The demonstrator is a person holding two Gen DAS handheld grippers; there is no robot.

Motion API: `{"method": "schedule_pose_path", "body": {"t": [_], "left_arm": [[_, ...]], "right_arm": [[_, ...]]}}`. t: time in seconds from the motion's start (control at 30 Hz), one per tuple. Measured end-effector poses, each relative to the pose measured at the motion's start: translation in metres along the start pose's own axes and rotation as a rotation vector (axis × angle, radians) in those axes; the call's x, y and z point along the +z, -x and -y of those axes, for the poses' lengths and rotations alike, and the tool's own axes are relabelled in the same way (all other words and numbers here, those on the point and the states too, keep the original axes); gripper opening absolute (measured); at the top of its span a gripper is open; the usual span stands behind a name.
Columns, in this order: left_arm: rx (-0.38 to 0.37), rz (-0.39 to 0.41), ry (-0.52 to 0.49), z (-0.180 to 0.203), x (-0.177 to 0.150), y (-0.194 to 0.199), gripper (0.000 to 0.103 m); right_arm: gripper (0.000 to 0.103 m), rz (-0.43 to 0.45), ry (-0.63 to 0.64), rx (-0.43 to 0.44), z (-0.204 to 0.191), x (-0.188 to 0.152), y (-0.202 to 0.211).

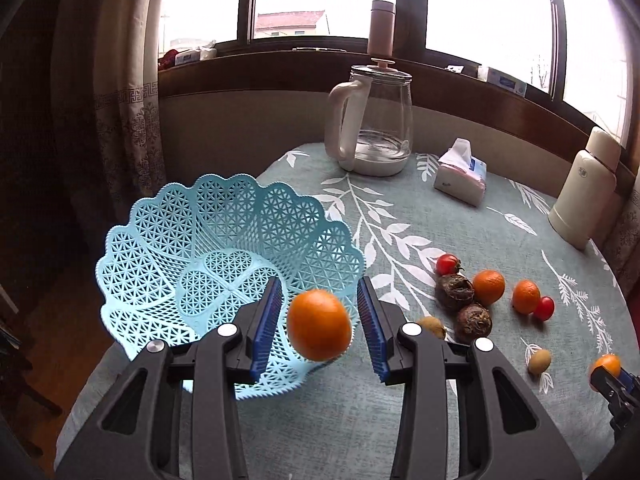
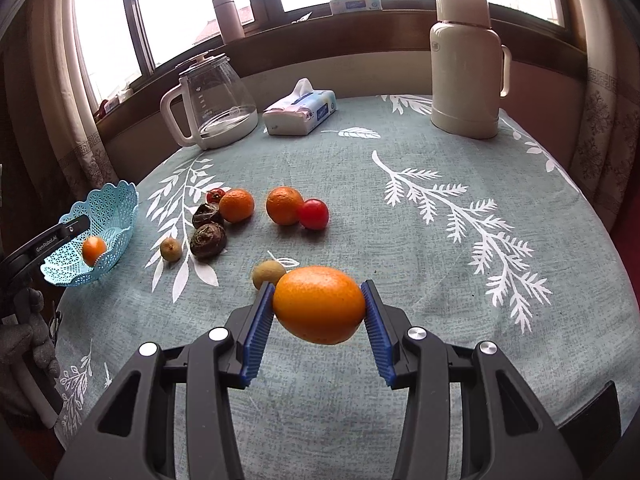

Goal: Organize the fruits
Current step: 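Lift the orange with the right gripper and carry it toward the blue basket, then lower the orange into the blue basket and open the right gripper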

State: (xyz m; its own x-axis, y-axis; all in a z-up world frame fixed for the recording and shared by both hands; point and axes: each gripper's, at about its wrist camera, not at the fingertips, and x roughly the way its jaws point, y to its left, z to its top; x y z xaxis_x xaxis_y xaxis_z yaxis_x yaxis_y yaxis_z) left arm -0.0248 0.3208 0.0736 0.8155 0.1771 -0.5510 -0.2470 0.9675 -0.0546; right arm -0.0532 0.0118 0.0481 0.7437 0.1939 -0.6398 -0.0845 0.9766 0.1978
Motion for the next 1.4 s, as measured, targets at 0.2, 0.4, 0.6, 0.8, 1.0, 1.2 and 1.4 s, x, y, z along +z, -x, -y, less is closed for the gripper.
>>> {"method": "schedule_pose_path", "body": {"t": [0.2, 0.4, 0.6, 0.8, 1.0, 1.2, 1.4], "left_arm": [[0.024, -0.006, 0.04, -0.026, 0.002, -0.005, 0.041], [0.043, -0.023, 0.07, -0.043, -0.002, -0.011, 0.041], [0.045, -0.028, 0.102, -0.062, -0.003, -0.012, 0.05], [0.068, 0.005, 0.124, -0.084, 0.0, -0.005, 0.066], [0.089, 0.019, 0.168, -0.113, -0.001, 0.002, 0.07], [0.091, 0.034, 0.211, -0.132, 0.002, 0.01, 0.071], [0.124, 0.066, 0.212, -0.14, 0.002, 0.02, 0.08]], "right_arm": [[0.045, -0.006, 0.021, 0.004, -0.011, 0.001, -0.003], [0.045, -0.018, 0.037, 0.009, -0.021, 0.0, -0.006], [0.045, -0.017, 0.057, 0.014, -0.031, 0.001, -0.007], [0.045, -0.021, 0.082, 0.041, -0.048, 0.007, -0.011], [0.045, -0.019, 0.127, 0.091, -0.079, 0.016, -0.016], [0.045, -0.003, 0.193, 0.184, -0.132, 0.033, -0.024], [0.045, -0.029, 0.249, 0.315, -0.195, 0.045, -0.04]]}}
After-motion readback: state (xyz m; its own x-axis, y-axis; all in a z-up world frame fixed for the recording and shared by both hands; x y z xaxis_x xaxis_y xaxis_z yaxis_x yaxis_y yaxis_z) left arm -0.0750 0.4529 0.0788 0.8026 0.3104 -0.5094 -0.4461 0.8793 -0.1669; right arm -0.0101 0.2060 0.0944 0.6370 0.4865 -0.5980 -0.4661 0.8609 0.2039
